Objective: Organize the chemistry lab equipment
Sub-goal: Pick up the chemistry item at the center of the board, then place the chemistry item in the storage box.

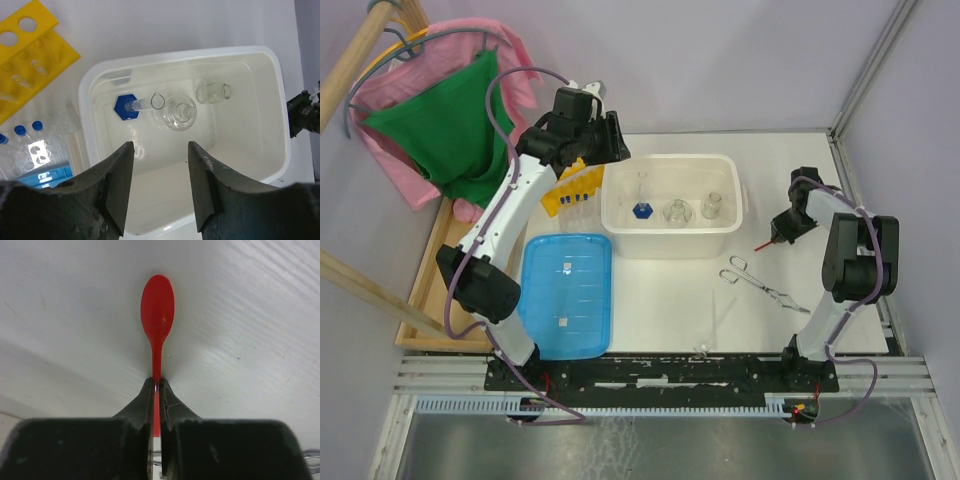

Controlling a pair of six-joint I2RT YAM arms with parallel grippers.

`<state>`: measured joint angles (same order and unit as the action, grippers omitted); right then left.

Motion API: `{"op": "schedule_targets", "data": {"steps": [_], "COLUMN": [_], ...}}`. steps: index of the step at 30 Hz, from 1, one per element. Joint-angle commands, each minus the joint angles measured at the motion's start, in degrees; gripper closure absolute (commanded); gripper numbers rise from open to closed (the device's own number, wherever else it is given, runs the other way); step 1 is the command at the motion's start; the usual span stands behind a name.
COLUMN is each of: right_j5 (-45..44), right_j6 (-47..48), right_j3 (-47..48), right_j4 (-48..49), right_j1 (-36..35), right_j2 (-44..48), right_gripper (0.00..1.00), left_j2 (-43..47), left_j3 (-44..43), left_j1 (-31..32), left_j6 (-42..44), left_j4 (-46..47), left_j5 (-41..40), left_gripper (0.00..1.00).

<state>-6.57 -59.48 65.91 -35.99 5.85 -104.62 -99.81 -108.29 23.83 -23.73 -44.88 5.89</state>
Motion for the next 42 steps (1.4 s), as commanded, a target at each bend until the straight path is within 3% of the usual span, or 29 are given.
{"op": "schedule_targets", "data": {"steps": [1, 6, 11, 15, 20, 28, 32, 37, 42], "right_j5": [-3.9, -8.9, -10.6, -6.5, -0.8, 15.8, 19.7, 19.4, 16.8], "right_j6": [6.9, 14.1, 24.8, 39.6, 59.0, 81.7, 88.5, 99.1, 100.9], "right_j3": [4.3, 7.3, 7.6, 11.3, 20.2, 28.6, 35.6, 38.2, 38.2], "right_j4": [-4.5, -7.1, -1.5, 3.6, 3.3, -4.1, -16.2, -22.7, -23.5], "right_j1": [0.1, -0.1, -2.6, -7.9, -18.1, -30.8, -34.7, -40.8, -44.8], "right_j2": [-5.0, -4.0, 6.4, 14.2, 18.5, 17.6, 12.1, 5.9, 1.5], "right_gripper": [0.98, 0.99, 0.99, 0.99, 0.99, 0.98, 0.98, 0.99, 0.99], "left_j2": [1.0, 0.8, 0.5, 0.0, -0.7, -0.4, -0.3, -0.3, 0.3], "left_j3": [-0.1, -0.3, -0.9, -1.5, -1.9, -2.6, -3.1, -3.8, -3.9], "left_j1": [-0.2, -0.3, -0.3, -0.3, -0.3, -0.3, -0.3, -0.3, -0.2], "left_j6": [2.6, 2.3, 1.9, 1.4, 0.8, 0.5, -0.1, -0.9, -0.8], "left_j4": [2.2, 2.3, 2.3, 2.3, 2.5, 2.6, 2.7, 3.2, 3.1], "left_j5": [-0.9, -0.4, 0.0, 0.1, 0.9, -0.2, -0.9, -0.8, -1.8], "left_gripper": [0.46, 0.46, 0.46, 0.46, 0.46, 0.47, 0.47, 0.47, 0.47]}}
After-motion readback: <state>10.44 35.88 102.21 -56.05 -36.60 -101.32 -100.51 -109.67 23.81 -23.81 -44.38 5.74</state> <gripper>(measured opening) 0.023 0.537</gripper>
